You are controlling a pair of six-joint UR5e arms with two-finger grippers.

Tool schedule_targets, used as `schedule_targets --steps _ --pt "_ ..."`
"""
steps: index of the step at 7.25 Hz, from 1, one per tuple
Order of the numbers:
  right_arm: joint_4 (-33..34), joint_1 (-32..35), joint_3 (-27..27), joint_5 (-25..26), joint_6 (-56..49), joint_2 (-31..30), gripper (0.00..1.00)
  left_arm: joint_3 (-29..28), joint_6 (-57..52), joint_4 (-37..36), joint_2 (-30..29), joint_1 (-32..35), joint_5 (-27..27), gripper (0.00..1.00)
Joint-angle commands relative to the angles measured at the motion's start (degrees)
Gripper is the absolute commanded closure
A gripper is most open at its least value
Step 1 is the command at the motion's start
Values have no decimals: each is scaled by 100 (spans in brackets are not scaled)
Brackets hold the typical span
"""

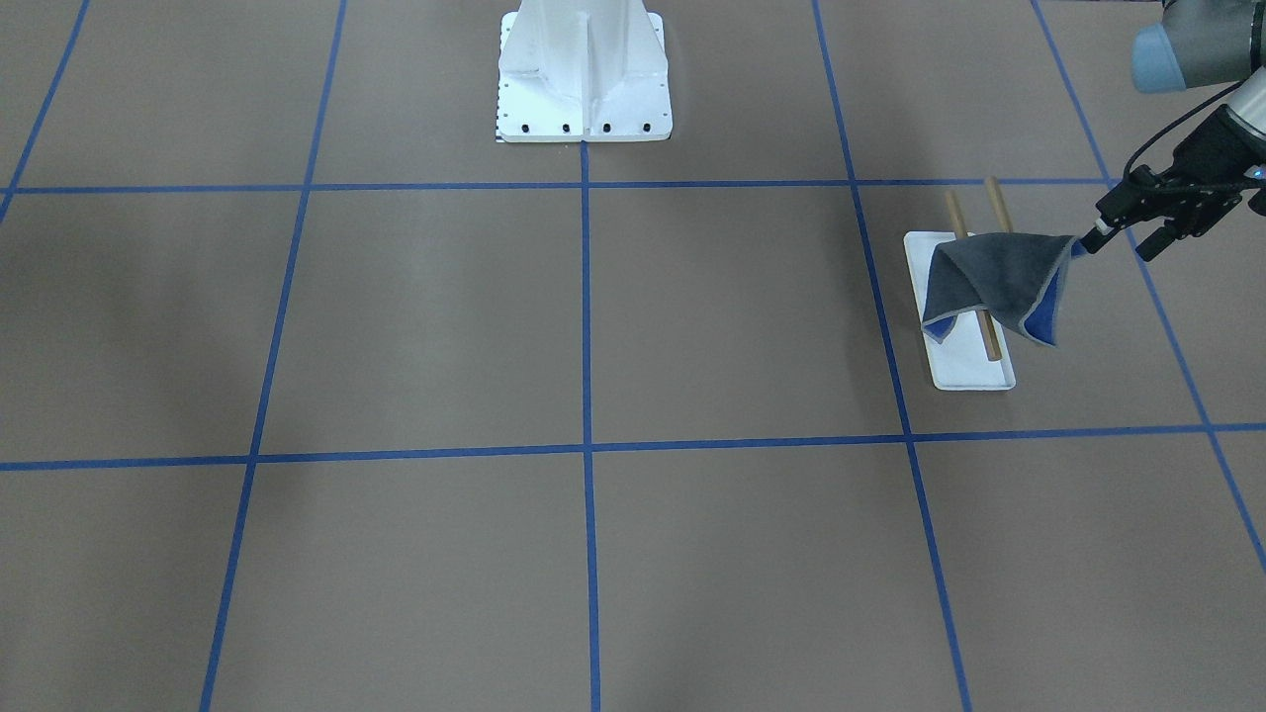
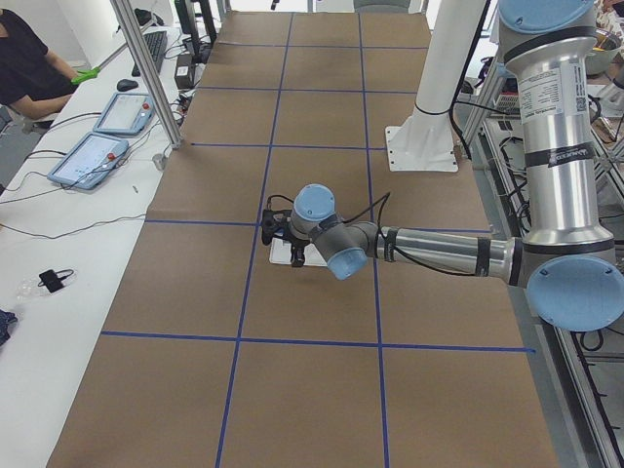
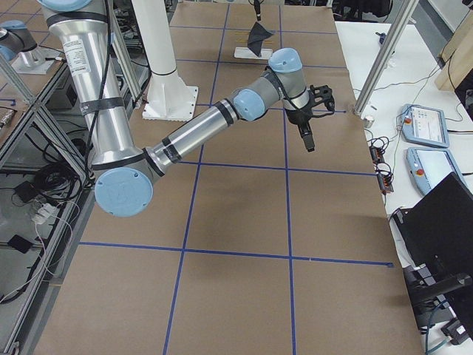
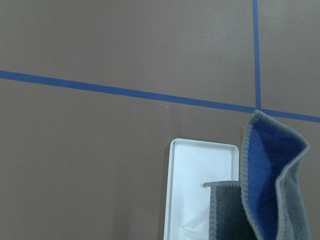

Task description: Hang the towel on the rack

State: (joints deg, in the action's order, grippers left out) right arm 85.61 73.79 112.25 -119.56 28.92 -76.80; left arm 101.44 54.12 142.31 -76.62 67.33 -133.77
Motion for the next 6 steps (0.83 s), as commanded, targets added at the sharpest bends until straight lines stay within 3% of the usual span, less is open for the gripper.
schedule_targets --steps 1,3,4,6 --pt "17 30 8 -14 -1 7 0 -89 -680 148 278 183 -26 1" --pt "280 354 8 -338 -132 -2 0 -307 -1250 43 279 1084 -586 1" --pt "742 477 8 -461 -768 7 0 -422 -1994 -393 261 1455 -667 1" --pt "1962 837 -53 -428 -2383 164 0 -414 -4302 -2250 -148 2359 -546 1"
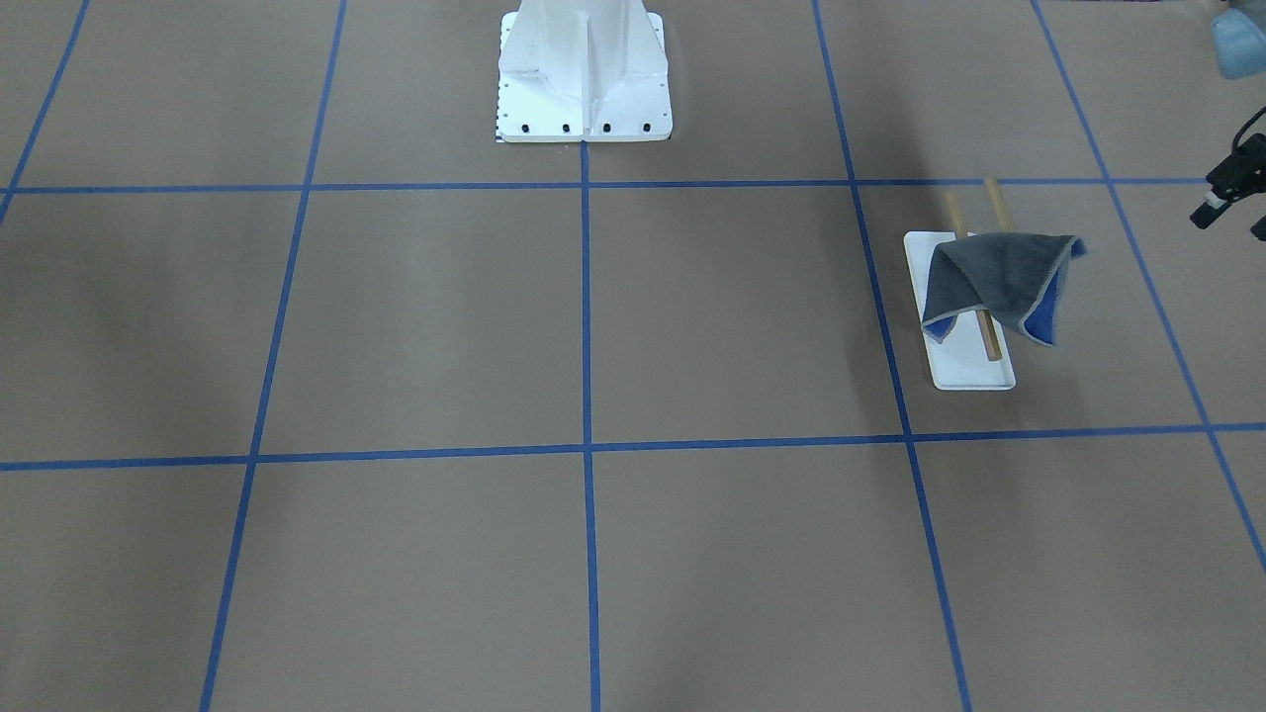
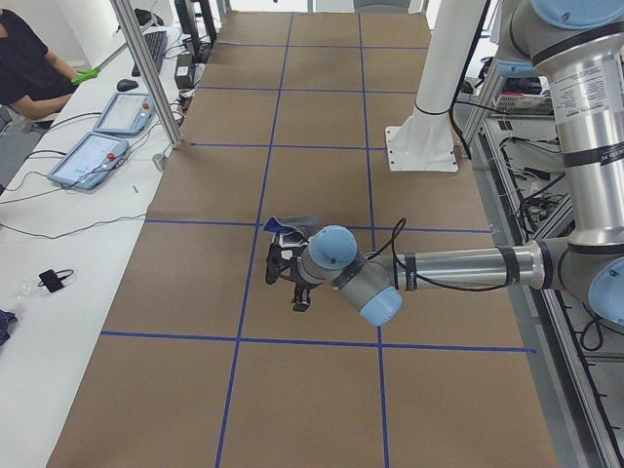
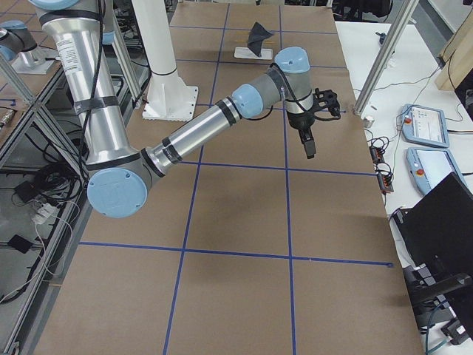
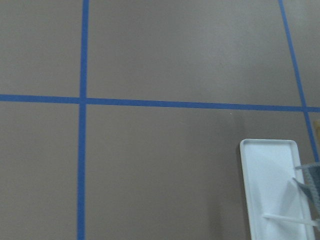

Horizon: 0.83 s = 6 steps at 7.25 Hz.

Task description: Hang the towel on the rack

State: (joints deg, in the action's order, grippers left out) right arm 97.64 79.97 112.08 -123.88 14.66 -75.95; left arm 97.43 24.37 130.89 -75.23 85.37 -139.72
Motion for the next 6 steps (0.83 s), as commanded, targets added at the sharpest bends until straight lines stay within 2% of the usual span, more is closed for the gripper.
schedule_targets --steps 1,2,3,4,6 --pt "1322 308 -124 48 -1600 80 0 4 -1878 -1918 -630 847 294 1" --pt "1667 466 -334 -12 -1911 10 0 13 -2101 -2388 -773 867 792 1" --pt "1792 554 -510 -30 -2001 -208 0 -161 -2094 -2375 -757 859 1989 1" --pt "1767 555 -573 -57 -1976 -619 0 -145 -2033 -2366 -835 859 2019 1" --pt "1741 747 -599 -547 -1940 -1314 0 -172 -1998 -2549 -835 859 1074 1"
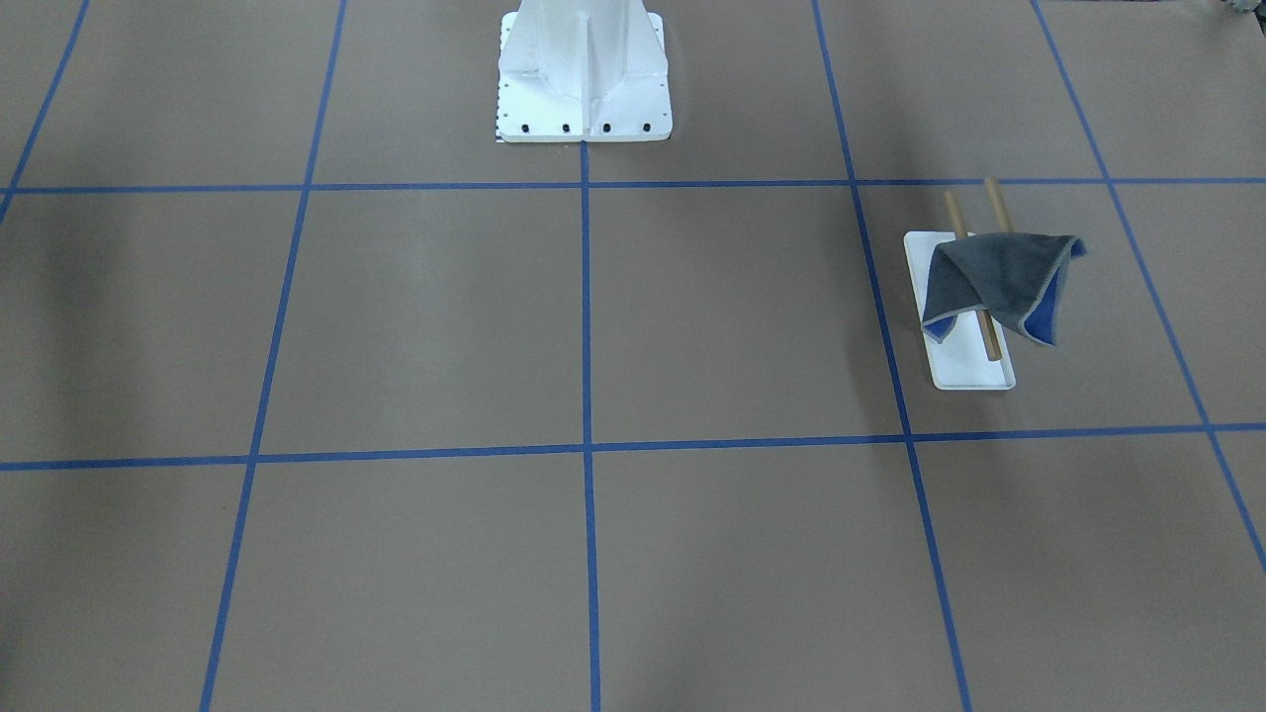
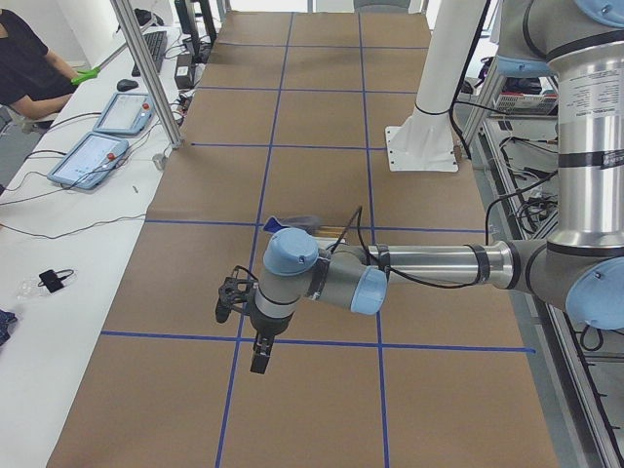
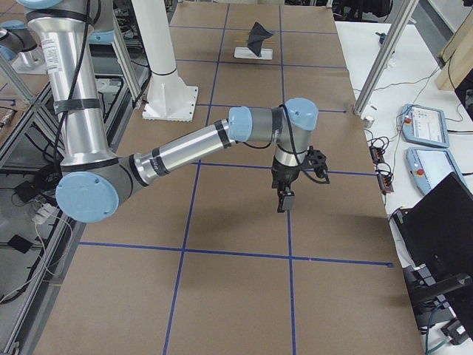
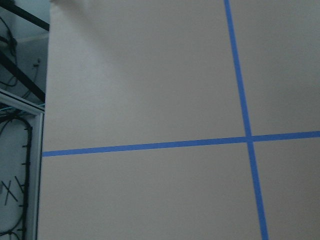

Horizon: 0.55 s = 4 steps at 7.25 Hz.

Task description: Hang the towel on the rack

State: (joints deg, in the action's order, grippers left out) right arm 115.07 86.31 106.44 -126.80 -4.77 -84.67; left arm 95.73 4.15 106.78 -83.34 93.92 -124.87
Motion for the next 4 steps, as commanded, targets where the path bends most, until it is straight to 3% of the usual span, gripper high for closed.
schedule_targets --steps 1,3,4 --pt "-2 175 -26 -423 46 -567 0 155 329 -270 -42 -31 -520 1" --pt "-176 26 -183 -660 440 -217 0 324 604 -263 -69 -101 -539 1" --pt "-491 61 -576 -731 372 -512 0 315 604 -271 -60 -128 -539 1"
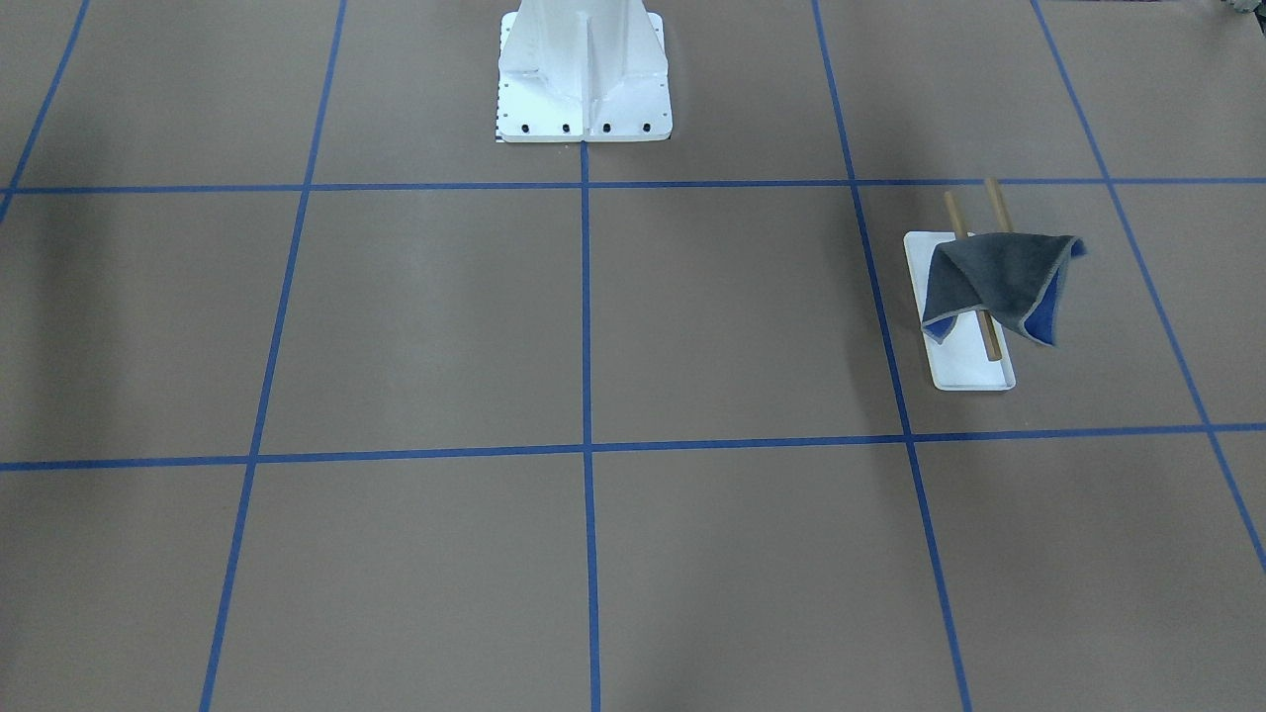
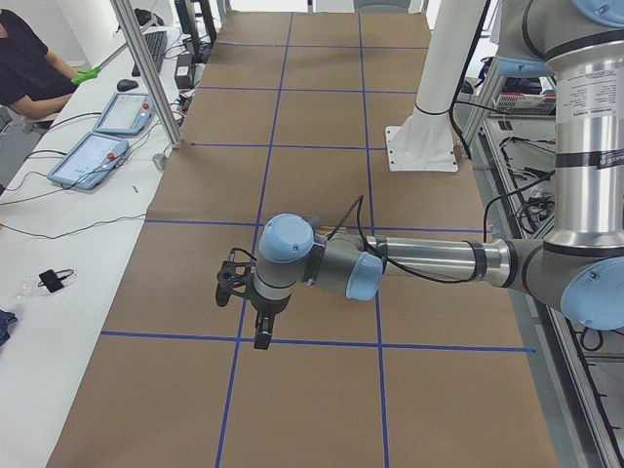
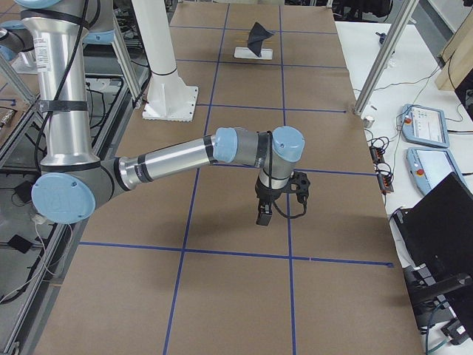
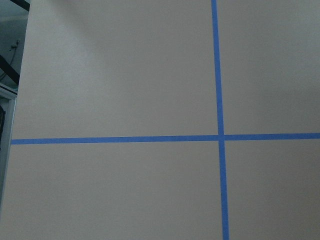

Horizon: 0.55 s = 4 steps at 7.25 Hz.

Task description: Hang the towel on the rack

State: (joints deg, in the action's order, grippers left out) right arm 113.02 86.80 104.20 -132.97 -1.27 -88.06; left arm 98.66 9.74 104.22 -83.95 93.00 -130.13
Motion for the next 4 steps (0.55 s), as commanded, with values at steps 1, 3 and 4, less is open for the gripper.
schedule_targets --steps 1,3,4 --pt "-1386 30 -583 -159 22 -812 0 -13 54 -15 11 -115 -13 1" --pt "-2732 205 -1147 -368 650 -986 0 -39 28 -7 72 -116 -22 1" --pt "-2785 250 -1113 -483 1246 -976 0 -118 -7 54 72 -116 -22 1"
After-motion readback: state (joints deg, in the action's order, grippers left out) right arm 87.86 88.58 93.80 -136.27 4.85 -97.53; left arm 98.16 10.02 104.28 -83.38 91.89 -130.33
